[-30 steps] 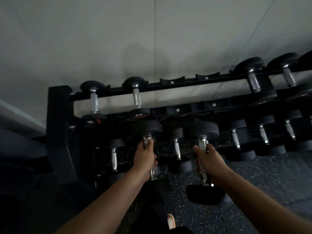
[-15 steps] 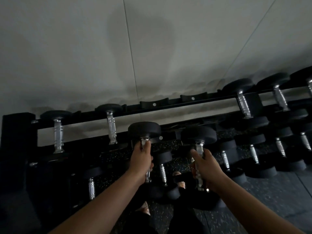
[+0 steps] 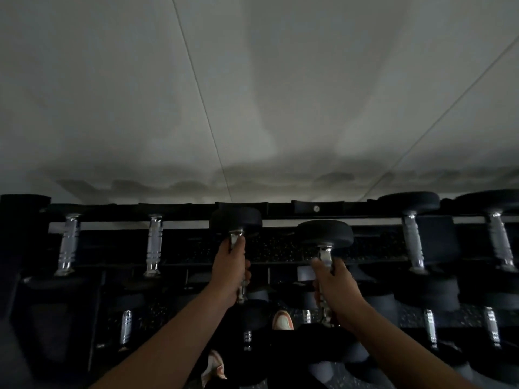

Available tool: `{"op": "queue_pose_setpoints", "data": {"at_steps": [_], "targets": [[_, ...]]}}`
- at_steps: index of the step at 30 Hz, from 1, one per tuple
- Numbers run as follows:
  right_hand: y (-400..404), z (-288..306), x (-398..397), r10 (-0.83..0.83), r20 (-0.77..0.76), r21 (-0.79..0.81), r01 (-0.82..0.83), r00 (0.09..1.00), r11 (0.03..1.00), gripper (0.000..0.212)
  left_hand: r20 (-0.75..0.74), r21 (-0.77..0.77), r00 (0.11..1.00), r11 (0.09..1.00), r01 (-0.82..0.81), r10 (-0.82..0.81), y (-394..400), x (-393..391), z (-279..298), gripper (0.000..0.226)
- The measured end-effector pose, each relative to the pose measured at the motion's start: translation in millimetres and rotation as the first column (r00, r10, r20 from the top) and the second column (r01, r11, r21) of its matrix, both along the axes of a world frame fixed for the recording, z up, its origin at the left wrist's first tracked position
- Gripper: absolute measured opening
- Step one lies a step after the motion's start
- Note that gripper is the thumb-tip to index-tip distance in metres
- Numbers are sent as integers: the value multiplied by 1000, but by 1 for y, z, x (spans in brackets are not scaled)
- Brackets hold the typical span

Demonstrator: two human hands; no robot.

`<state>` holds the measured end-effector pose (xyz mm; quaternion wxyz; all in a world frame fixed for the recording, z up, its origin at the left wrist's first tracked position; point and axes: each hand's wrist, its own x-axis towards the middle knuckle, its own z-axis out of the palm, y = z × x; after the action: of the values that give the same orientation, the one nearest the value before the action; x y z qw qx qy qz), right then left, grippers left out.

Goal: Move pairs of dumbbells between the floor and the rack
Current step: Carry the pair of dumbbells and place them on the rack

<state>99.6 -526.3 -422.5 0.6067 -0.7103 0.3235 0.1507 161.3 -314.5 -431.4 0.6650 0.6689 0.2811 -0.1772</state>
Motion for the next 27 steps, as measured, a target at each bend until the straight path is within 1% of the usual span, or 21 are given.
{"op": "queue_pose_setpoints", "data": {"at_steps": [4,10,14,17,20,22,27], "targets": [[-25,-10,25,31,0,-40,-31,1000,999,28,-2,17,1000,1000,-14,14,-17,27,-8,23],[-42,-22,51,42,-11,-16,-43,999,999,26,-4,67,1000,997,-30,31,-21,58,-27,26],[-46,-27,68,63,-2,-40,-63,998,997,23,9,90,997,993,-78,78,-22,73,-42,24],[-51,-31,79,65,-11,-75,-65,998,995,22,1,69,997,994,-83,83,-28,77,-54,23],[-52,-37,85,62,-31,-55,-64,998,996,23,7,75,995,992,-98,97,-29,75,-65,23],[-54,-40,88,67,-39,-48,-69,997,996,25,29,109,995,989,-97,94,-26,71,-72,23],[-51,-43,106,27,-32,50,-25,999,998,23,95,212,994,974,-75,56,-20,65,-84,24]]}}
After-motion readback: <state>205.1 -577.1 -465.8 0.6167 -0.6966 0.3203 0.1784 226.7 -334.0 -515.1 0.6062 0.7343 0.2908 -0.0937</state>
